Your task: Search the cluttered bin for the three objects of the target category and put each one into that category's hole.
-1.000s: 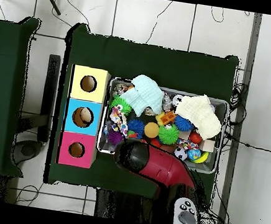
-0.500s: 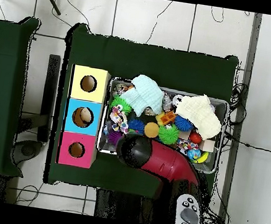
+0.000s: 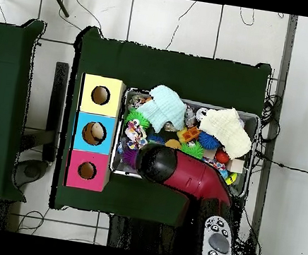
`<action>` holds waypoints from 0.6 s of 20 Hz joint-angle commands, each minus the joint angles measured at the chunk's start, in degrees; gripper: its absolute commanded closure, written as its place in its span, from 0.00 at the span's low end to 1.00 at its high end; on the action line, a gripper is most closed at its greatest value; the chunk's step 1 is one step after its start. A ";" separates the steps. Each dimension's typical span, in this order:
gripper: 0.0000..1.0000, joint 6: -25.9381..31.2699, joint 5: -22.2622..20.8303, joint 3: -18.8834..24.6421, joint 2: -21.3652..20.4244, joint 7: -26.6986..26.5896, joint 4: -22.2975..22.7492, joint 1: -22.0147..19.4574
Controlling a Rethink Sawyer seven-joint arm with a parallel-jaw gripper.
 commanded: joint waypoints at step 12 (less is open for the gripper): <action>1.00 5.89 2.87 0.14 4.21 13.72 -12.31 3.94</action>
